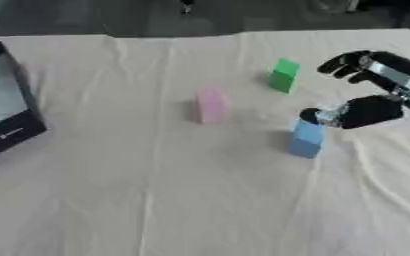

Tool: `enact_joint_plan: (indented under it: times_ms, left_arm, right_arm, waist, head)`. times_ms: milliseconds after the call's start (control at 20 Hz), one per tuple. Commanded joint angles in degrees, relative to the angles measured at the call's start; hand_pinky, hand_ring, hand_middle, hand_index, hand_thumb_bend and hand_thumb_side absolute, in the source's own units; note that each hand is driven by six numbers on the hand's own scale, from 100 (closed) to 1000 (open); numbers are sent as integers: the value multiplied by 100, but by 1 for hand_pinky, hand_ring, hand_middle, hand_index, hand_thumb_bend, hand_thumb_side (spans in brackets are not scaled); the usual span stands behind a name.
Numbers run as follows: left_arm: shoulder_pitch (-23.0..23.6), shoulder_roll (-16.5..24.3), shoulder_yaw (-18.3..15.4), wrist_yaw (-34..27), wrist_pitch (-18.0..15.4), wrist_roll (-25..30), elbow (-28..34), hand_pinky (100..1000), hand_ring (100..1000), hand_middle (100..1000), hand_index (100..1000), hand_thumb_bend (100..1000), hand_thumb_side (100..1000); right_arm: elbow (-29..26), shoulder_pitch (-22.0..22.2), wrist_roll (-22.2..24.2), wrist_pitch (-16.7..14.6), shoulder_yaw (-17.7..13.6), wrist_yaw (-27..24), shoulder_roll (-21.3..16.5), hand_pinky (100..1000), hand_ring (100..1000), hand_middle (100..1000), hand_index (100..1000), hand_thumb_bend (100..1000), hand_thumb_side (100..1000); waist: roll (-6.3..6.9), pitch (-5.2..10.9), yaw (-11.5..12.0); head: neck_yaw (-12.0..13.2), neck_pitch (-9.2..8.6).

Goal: Pick up the objects with one hand, pass them to the other hand, and then place them into the box on the other side of the table.

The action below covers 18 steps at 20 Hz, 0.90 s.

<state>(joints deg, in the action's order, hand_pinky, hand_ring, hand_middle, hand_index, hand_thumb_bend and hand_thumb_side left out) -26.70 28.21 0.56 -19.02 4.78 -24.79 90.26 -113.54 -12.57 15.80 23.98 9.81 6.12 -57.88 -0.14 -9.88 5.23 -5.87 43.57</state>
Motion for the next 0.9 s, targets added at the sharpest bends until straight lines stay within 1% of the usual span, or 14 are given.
enact_joint_plan:
  times_ms: [50, 200, 400, 600, 650, 700, 800, 900]
  left_arm:
    - [-80, 192, -27, 9, 9, 9, 49, 881, 810, 836, 781, 247, 698]
    - [-84, 182, -21, -1, 22, -1, 59, 881, 810, 836, 790, 248, 700]
    - [-82, 161, -8, -6, 33, 5, 68, 882, 810, 836, 788, 247, 703]
    - [-72, 156, -4, -13, 40, 12, 63, 882, 810, 836, 786, 240, 705]
    - [-69, 156, -4, -15, 41, 15, 61, 883, 810, 836, 785, 228, 712]
    - [-67, 156, -3, -16, 42, 17, 60, 883, 810, 836, 785, 234, 709]
    - [-65, 158, -7, 7, 33, 17, 67, 882, 810, 836, 782, 233, 699]
    - [-50, 130, 4, 113, 20, 36, 110, 881, 808, 831, 773, 229, 704]
  right_arm:
    - [-105, -43, 218, 20, 21, 191, -175, 871, 871, 817, 827, 584, 356]
    - [-105, -31, 455, 68, 88, 378, -145, 875, 875, 820, 835, 593, 342]
    - [-56, -81, 631, 183, 187, 686, -71, 882, 879, 824, 847, 573, 324]
    - [79, -165, 830, 96, 278, 960, 18, 886, 882, 827, 856, 562, 314]
    - [124, -181, 881, 67, 295, 1015, 40, 888, 882, 827, 857, 544, 254]
    - [179, -199, 928, 45, 315, 1077, 58, 889, 882, 827, 857, 560, 314]
    - [315, -245, 999, 13, 367, 1194, 92, 892, 884, 828, 859, 559, 319]
    - [499, -303, 1045, -48, 422, 1414, 137, 900, 889, 834, 865, 559, 326]
  waist:
    - [-30, 8, 13]
    - [-25, 7, 25]
    - [-11, -4, 45]
    - [4, -23, 57]
    - [6, -26, 59]
    - [8, -28, 63]
    - [7, -27, 71]
    - [8, -27, 85]
  head:
    - [-49, -45]
    - [-72, -33]
    - [-95, 3]
    - [-118, 23]
    - [-127, 21]
    - [-139, 17]
    - [-160, 12]
    - [-200, 9]
